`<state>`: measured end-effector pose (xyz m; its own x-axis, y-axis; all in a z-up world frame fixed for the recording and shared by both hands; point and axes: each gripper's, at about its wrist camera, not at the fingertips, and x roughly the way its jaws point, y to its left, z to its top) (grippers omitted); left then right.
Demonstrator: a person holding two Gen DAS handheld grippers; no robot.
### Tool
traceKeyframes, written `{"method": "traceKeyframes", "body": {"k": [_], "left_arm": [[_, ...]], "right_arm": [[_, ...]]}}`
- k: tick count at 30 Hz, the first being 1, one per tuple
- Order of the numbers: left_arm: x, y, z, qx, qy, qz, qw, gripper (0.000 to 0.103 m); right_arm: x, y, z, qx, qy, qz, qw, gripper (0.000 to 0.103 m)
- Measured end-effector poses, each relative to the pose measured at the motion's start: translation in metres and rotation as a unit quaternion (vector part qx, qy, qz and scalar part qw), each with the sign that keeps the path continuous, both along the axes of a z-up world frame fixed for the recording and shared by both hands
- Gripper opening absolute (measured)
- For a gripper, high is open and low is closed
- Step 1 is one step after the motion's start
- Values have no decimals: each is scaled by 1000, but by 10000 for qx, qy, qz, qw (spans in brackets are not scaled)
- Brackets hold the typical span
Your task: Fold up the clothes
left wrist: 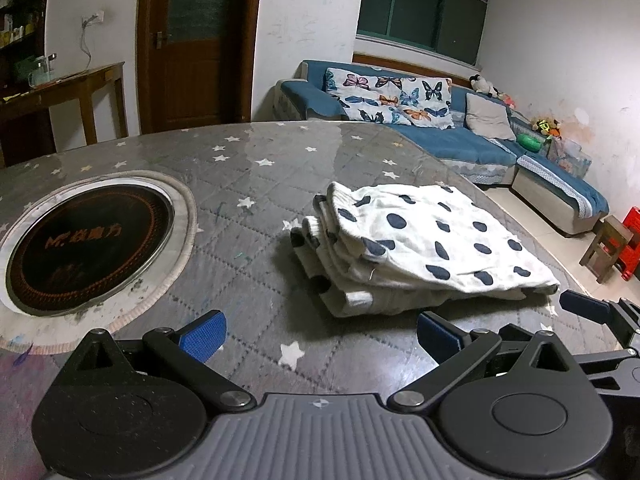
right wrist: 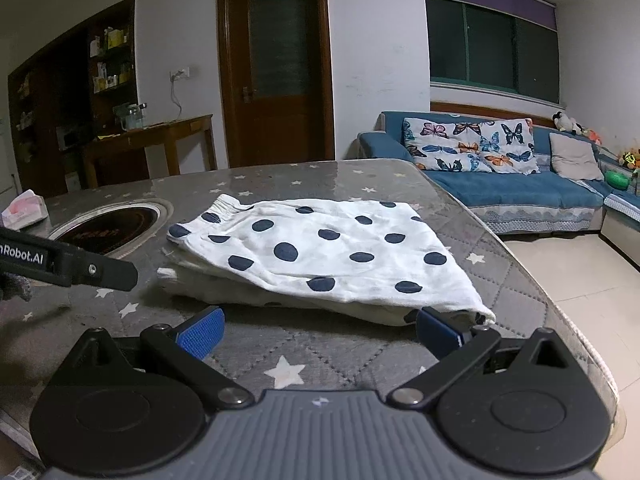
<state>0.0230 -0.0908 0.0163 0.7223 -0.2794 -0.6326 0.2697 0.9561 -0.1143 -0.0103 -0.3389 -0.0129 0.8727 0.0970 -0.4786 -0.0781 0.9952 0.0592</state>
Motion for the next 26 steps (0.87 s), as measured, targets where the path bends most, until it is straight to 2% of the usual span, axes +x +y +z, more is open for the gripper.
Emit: {"method": "traceKeyframes", "body": {"k": [26], "left_arm": [[-25,-2,-7,122,-41,-76,9999,103]], "right_arm": [[-12,10,-5,179,52,-71,9998,103]]}}
